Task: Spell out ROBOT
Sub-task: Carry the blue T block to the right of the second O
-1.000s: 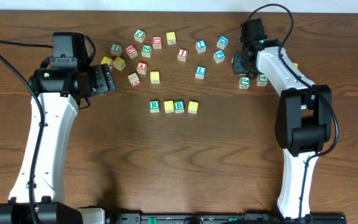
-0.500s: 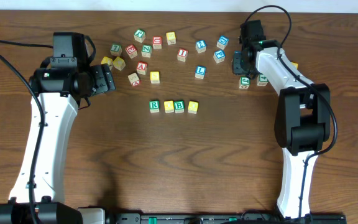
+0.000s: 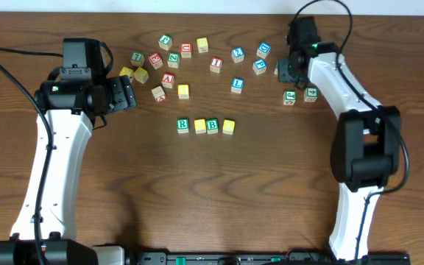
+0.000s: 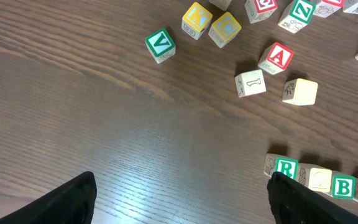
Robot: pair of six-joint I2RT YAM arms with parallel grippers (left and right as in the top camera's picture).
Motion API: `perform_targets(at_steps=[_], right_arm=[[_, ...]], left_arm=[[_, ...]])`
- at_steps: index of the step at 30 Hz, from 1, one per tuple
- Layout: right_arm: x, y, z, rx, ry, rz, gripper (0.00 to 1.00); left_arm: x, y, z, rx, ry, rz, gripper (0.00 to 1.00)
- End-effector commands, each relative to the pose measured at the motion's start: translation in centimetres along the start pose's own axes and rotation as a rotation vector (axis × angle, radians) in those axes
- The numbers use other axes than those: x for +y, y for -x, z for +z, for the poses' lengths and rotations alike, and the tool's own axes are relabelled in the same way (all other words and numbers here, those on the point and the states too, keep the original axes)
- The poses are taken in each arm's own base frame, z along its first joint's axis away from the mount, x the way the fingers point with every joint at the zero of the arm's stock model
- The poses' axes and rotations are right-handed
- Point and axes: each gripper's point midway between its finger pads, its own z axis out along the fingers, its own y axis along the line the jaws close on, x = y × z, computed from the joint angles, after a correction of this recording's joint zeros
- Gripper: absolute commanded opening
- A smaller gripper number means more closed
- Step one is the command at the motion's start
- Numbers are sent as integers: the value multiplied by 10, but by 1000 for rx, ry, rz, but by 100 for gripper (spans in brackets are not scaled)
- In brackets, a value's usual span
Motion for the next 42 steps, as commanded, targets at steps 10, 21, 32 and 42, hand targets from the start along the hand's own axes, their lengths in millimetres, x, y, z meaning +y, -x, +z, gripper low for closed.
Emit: perform_targets(at_steps=[10, 21, 32, 42], right_arm=[[85, -58, -79, 207, 267, -55, 12], [127, -139, -60, 364, 217, -69, 11], [136, -154, -40, 315, 165, -58, 12], [145, -152, -37, 288, 185, -44, 34]], left_arm=[[3, 4, 0, -7, 13, -18, 87], [3, 4, 0, -7, 13, -18, 87], [3, 4, 0, -6, 13, -17, 87], [3, 4, 0, -6, 13, -17, 87]])
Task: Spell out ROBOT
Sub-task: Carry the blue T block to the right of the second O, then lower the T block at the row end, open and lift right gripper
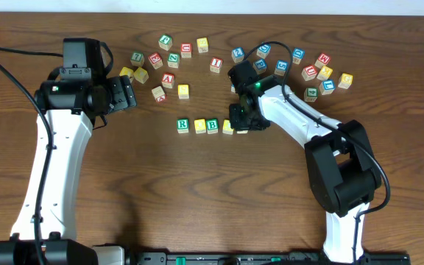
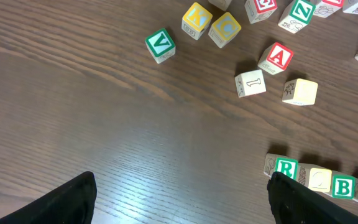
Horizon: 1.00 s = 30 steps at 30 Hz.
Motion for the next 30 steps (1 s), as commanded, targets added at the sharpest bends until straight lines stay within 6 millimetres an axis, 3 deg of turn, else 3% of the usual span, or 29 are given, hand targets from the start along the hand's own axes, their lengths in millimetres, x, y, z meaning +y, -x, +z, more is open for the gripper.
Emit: perform_targets(at_steps=[1, 25, 30], right_arm=[[6, 0, -3, -18, 3, 0, 35], [17, 7, -6, -44, 42, -8, 38], [20, 13, -15, -58, 49, -10, 37]], left_arm=[[3, 4, 0, -6, 13, -18, 87], [2, -1, 3, 8, 5, -16, 87], [3, -4, 5, 19, 8, -15, 87]])
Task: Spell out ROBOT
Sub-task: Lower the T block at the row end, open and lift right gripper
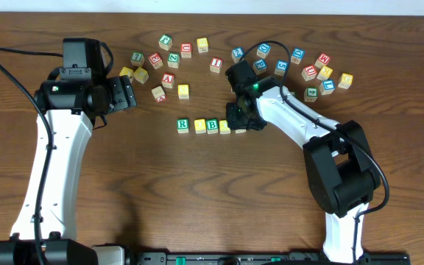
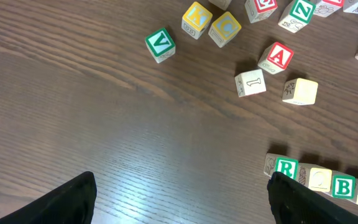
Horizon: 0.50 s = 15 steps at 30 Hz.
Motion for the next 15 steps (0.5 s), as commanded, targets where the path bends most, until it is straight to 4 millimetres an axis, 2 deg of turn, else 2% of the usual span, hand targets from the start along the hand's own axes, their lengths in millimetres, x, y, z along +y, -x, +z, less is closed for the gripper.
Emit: perform_targets(at_steps=[1, 6, 12, 15], right_arm=[[11, 11, -17, -38, 26, 2, 37], [6, 17, -30, -55, 5, 9, 38], [2, 12, -37, -40, -6, 13, 36], [-2, 16, -48, -58, -1, 25, 35]], left_arm=[[3, -4, 4, 17, 8, -15, 87], [3, -4, 4, 18, 8, -15, 87], [3, -4, 4, 18, 8, -15, 87], [3, -5, 4, 20, 9, -15, 87]])
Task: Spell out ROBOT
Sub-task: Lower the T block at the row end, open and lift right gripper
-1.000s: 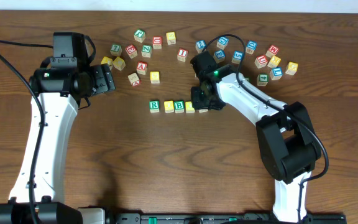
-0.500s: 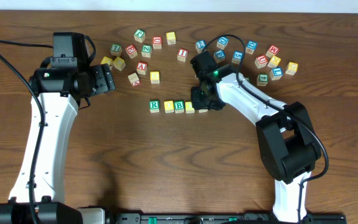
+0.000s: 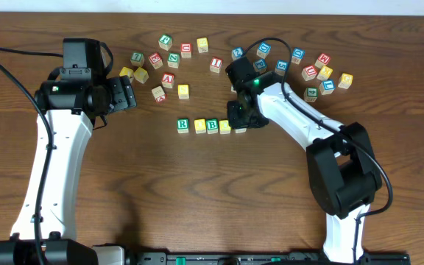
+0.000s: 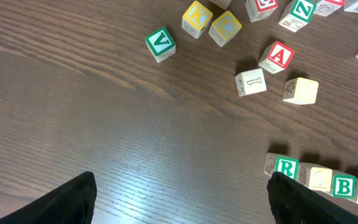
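A row of letter blocks lies mid-table: green R, yellow O, green B and a second yellow O. My right gripper is down at the row's right end, against the last O. A sliver of another block shows beneath it, and the fingers are hidden by the wrist. My left gripper hangs open over bare wood left of the row, holding nothing. The left wrist view shows R, O and B.
Loose letter blocks lie scattered along the far side, from a green V and a red A on the left to a cluster at the right. The right arm lies slanted across the table's right half.
The right wrist has shifted very slightly toward the far side, its gripper still at the row's right end. The left arm and the row of blocks look unchanged.
The right gripper was first among the far-right loose blocks, with R, O, B, O in a row. It then stood at the row's right end, and a block was gone from that cluster. The last O then sat closer to B, and it still does.
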Robot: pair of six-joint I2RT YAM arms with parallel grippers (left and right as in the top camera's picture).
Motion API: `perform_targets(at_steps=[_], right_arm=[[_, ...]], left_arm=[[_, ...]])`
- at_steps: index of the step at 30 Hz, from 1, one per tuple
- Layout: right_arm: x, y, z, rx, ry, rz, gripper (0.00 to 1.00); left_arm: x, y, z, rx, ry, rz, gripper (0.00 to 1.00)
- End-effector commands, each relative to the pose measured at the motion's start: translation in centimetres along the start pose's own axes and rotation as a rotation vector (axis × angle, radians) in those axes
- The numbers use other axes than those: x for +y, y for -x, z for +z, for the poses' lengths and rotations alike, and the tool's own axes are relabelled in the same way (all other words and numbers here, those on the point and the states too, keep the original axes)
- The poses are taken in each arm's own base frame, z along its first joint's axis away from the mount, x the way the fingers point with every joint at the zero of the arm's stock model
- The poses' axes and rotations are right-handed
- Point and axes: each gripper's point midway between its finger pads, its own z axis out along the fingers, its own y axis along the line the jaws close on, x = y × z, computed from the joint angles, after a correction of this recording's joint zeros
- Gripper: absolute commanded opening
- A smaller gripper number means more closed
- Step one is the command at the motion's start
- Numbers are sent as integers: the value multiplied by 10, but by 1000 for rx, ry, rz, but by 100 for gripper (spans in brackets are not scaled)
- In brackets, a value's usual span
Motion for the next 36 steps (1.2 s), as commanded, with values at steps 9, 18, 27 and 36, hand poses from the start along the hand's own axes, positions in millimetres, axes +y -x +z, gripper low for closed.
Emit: perform_targets(at_steps=[9, 18, 27, 36], right_arm=[[-38, 12, -50, -65, -68, 66, 28], [-52, -6, -15, 18, -94, 58, 21], [-36, -11, 10, 6, -1, 37, 22], [-18, -15, 16, 3, 49, 7, 22]], left_arm=[[3, -5, 4, 23, 9, -15, 87], [3, -6, 4, 26, 10, -15, 87], [3, -6, 4, 27, 10, -15, 87], [3, -6, 4, 26, 10, -15, 87]])
